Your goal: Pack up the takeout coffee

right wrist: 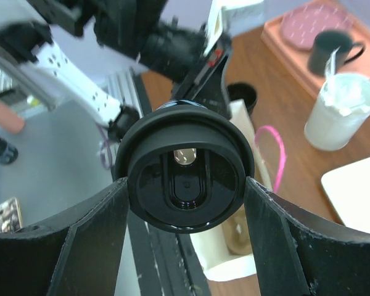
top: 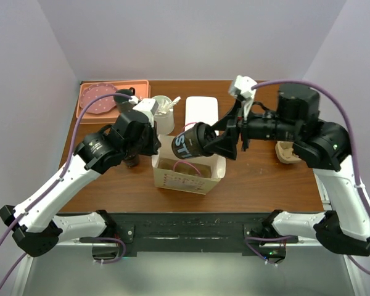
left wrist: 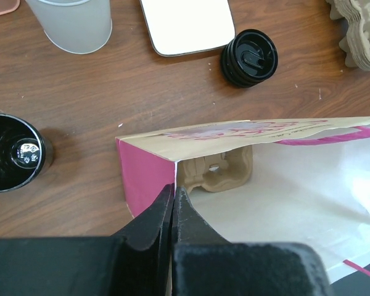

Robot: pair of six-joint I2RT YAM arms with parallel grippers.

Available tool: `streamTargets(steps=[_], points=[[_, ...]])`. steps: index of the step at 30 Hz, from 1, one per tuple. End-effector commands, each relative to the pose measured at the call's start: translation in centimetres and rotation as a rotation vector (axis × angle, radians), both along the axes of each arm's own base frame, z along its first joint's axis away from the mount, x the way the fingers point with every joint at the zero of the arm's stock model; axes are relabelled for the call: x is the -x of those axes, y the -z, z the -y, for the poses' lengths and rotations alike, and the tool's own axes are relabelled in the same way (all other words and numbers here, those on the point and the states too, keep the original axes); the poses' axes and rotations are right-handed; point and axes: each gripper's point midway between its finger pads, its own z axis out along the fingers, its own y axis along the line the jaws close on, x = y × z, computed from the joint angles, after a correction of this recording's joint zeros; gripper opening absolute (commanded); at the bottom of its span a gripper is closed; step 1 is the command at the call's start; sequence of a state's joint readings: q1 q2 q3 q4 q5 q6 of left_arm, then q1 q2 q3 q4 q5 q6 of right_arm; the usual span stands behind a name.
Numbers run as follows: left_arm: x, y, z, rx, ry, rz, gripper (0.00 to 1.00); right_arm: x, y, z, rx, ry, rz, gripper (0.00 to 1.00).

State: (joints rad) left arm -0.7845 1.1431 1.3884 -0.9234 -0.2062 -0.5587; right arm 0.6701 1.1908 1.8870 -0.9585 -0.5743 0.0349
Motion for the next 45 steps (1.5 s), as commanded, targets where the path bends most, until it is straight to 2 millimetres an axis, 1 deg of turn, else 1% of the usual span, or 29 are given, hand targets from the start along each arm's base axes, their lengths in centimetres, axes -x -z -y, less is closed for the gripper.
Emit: streamTargets(steps=[1,3,4,5,6,7,8,9,10,11,12,14,15,16,19,20,25,26,27,28,29,30,31,32,37,39,40,43,45], points=[[-0.1,-1.7,0.1,0.064,-0.005,0.039,0.0,-1.6,1.4,1.0,0.13,0.111,0.06,0.46],[-0.1,-2.5,0.0,0.093,0.009,0.089,0.0,-1.9,2.7,0.8,0.188,0.105,0.06,0.45],[0.0,-1.8,0.1,0.085,0.032,0.097,0.0,-1.9,3.3,0.5,0.205,0.098,0.056,0.45],[-0.2,-2.9,1.0,0.136,0.074,0.153,0.0,-2.3,3.6,0.4,0.224,0.117,0.066,0.45],[0.2,-3.9,0.8,0.163,0.1,0.212,0.0,-2.0,4.2,-0.2,0.249,0.096,0.068,0.45],[0.2,-2.9,0.8,0.16,0.108,0.223,0.0,-2.0,4.5,-0.6,0.271,0.092,0.077,0.45],[-0.1,-4.0,0.9,0.197,0.105,0.282,0.0,-1.7,4.9,-1.0,0.307,0.081,0.099,0.45],[0.1,-4.6,0.6,0.212,0.116,0.324,0.0,-1.7,6.3,-1.5,0.369,0.07,0.083,0.45],[0.1,-4.5,0.7,0.215,0.126,0.338,0.0,-1.5,6.7,-1.8,0.398,0.062,0.093,0.45],[0.2,-5.2,1.1,0.238,0.146,0.363,0.0,-1.3,7.4,-2.1,0.457,0.07,0.132,0.44],[0.3,-5.6,1.3,0.237,0.17,0.382,0.0,-1.2,8.7,-2.5,0.525,0.072,0.136,0.44],[0.9,-5.6,2.1,0.248,0.242,0.4,0.0,-0.8,9.4,-3.1,0.583,0.084,0.182,0.44],[1.3,-5.7,1.9,0.243,0.264,0.421,0.0,-1.4,9.5,-3.0,0.607,0.127,0.209,0.44],[1.5,-4.8,1.9,0.233,0.272,0.416,0.0,-1.8,9.8,-3.3,0.623,0.147,0.218,0.44],[2.0,-4.5,1.1,0.235,0.265,0.431,0.0,-1.7,10.4,-4.3,0.666,0.164,0.267,0.44],[2.0,-3.9,0.8,0.219,0.251,0.41,0.0,-0.8,10.7,-4.8,0.685,0.142,0.294,0.44],[3.1,-3.0,1.2,0.23,0.294,0.352,0.0,-1.4,12.9,-4.5,0.795,0.216,0.383,0.45],[3.3,-3.0,1.2,0.241,0.302,0.363,0.0,-1.4,12.6,-4.3,0.776,0.219,0.399,0.45],[3.6,-3.2,0.9,0.25,0.305,0.381,0.0,-1.6,12.4,-4.8,0.742,0.228,0.418,0.45],[3.7,-2.5,0.7,0.245,0.299,0.377,0.0,-1.6,13.7,-4.6,0.775,0.206,0.444,0.45],[3.6,-2.6,0.4,0.244,0.281,0.383,0.0,-1.4,13.1,-4.9,0.713,0.197,0.462,0.45],[3.7,-2.6,0.3,0.242,0.283,0.381,0.0,-1.2,14.8,-4.7,0.743,0.162,0.47,0.45],[3.7,-2.8,0.2,0.242,0.283,0.381,0.0,-1.1,15.1,-4.7,0.742,0.142,0.49,0.45],[3.8,-2.2,0.2,0.226,0.287,0.357,0.0,-1.0,15.1,-5.1,0.718,0.135,0.499,0.45],[4.5,-0.9,0.7,0.213,0.327,0.3,0.0,-0.7,17.6,-4.2,0.756,0.091,0.518,0.44],[4.4,-1.4,0.6,0.215,0.318,0.31,0.12,-0.4,18.1,-4.5,0.748,0.07,0.506,0.44],[4.4,-1.6,0.4,0.207,0.319,0.316,0.25,-0.2,18.3,-4.6,0.747,0.064,0.502,0.44],[3.5,-2.8,0.0,0.147,0.324,0.388,0.41,-0.1,18.7,-4.6,0.741,0.056,0.498,0.43],[2.8,-3.1,-0.2,0.074,0.352,0.437,0.45,0.0,18.8,-4.7,0.731,0.053,0.499,0.44]])
